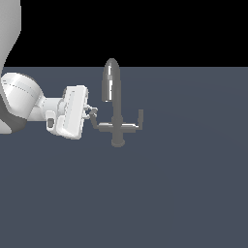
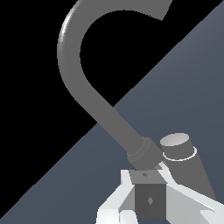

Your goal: Turn on the faucet by rotating a designated handle.

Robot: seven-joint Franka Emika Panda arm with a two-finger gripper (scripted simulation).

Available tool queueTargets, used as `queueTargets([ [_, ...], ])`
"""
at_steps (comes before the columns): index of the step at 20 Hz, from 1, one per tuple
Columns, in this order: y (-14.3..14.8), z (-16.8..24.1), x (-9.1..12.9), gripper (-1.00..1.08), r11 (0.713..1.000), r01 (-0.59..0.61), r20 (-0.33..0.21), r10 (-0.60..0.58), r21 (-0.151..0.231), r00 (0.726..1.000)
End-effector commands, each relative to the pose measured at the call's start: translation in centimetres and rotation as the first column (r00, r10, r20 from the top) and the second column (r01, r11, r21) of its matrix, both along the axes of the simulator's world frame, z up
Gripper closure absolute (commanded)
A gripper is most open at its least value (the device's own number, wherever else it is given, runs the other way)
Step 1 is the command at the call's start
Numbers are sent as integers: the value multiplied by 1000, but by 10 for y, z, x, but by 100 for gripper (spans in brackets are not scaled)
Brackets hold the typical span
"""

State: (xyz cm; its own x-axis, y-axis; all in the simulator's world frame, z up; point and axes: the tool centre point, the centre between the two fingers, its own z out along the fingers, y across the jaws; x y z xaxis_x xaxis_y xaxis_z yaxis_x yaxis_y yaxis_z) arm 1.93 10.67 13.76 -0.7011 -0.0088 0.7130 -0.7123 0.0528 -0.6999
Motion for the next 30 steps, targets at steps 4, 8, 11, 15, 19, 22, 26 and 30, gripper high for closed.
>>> queueTargets([
  [4, 0, 0, -8, 108, 1000, 3, 1, -3, -1, 1000],
  [8, 1, -3, -20, 108, 1000, 4, 2, -4, -2, 1000],
  [11, 2, -5, -30, 108, 1000, 5, 2, -5, -3, 1000],
  [15, 2, -9, -43, 108, 1000, 6, 3, -6, -4, 1000],
  [19, 3, -11, -53, 108, 1000, 7, 4, -7, -4, 1000],
  [22, 2, -16, -49, 108, 1000, 7, 23, -7, 1, 1000],
  [26, 3, -41, -62, 108, 1000, 7, 12, -7, -2, 1000],
  [30, 4, -60, -72, 108, 1000, 8, 4, -8, -5, 1000],
])
